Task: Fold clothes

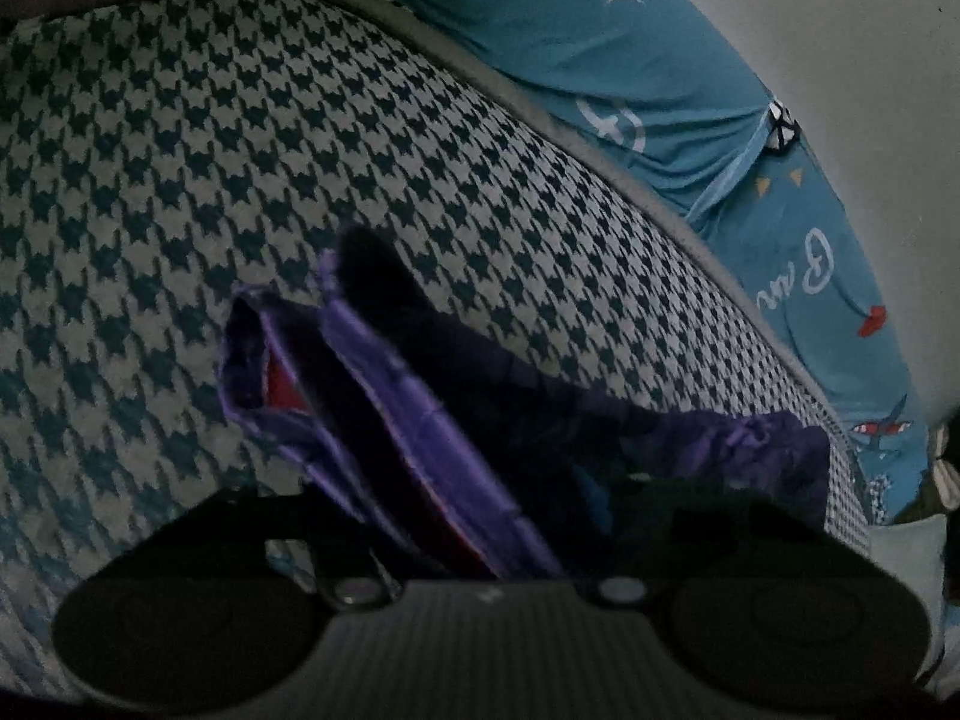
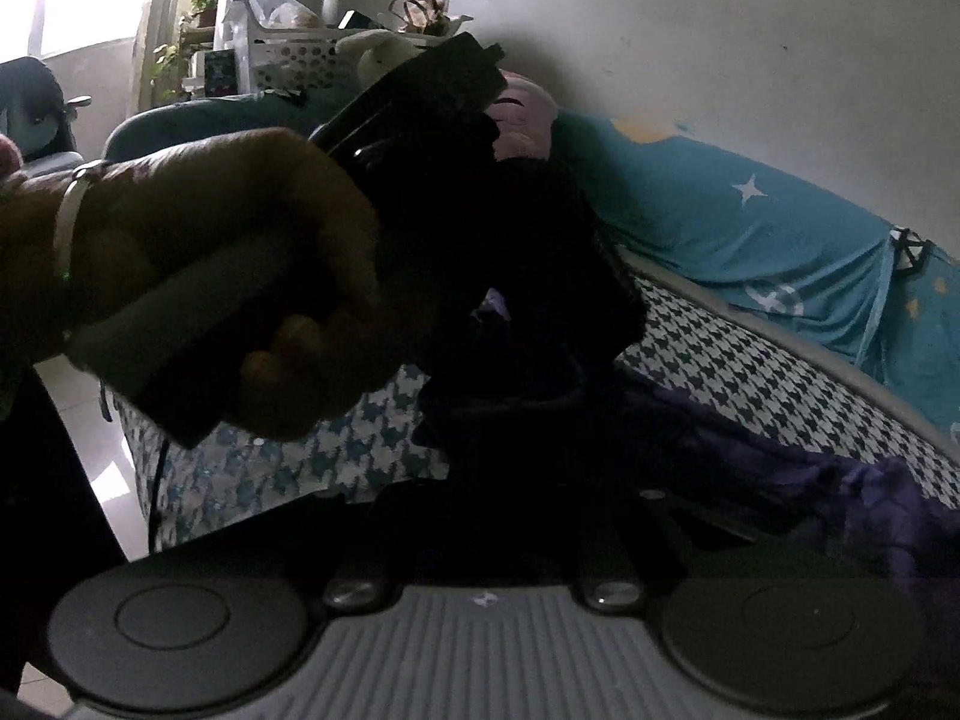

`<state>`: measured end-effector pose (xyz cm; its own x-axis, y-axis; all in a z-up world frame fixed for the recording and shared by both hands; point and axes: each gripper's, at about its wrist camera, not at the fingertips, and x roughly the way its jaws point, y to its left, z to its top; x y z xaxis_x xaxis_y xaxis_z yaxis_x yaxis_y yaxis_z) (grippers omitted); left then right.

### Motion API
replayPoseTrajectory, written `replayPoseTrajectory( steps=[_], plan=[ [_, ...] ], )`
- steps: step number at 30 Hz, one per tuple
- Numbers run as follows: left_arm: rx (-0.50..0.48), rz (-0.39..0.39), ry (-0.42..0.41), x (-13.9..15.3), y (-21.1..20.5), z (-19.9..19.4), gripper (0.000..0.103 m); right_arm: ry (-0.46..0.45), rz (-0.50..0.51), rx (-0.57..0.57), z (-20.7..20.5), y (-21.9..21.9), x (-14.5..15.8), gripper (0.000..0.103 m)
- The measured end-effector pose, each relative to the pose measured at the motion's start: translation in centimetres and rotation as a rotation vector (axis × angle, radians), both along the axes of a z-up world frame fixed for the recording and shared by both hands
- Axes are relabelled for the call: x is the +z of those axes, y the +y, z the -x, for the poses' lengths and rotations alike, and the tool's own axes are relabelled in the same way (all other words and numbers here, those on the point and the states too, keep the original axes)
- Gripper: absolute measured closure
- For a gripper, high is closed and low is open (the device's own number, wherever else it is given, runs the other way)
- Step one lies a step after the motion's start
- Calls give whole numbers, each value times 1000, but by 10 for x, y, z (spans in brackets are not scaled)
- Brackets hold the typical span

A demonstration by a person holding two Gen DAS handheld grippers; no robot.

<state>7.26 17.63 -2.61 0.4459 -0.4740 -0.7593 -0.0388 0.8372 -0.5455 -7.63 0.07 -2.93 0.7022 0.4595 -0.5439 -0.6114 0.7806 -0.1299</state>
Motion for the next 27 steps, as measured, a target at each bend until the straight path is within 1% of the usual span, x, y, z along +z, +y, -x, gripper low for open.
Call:
replayPoseTrajectory(
  steps=[3, 6, 9, 11, 13, 16, 22, 27],
  plan=[
    [-13, -25, -13, -1, -7, 3, 71, -5, -1, -12, 0, -6, 1, 92],
    [-14, -40, -34, -1, -10, 5, 77, -12, 0, -29, 1, -11, 2, 92],
    [8, -14, -43, -2, -12, 6, 78, -29, -2, -46, 2, -17, 4, 92],
    [31, 11, -52, -1, -13, 6, 81, -52, -2, -60, 5, -22, 7, 92],
    [49, 19, -73, 3, -14, 10, 82, -87, 3, -74, 8, -26, 11, 92],
    [47, 41, -133, 16, -16, 15, 82, -137, 6, -102, 13, -36, 18, 92],
    [54, 113, -234, 38, -39, 16, 82, -213, -16, -193, 19, -67, 38, 92],
    [2, 117, -328, 65, -76, 20, 82, -272, -27, -292, 27, -105, 50, 93]
  ],
)
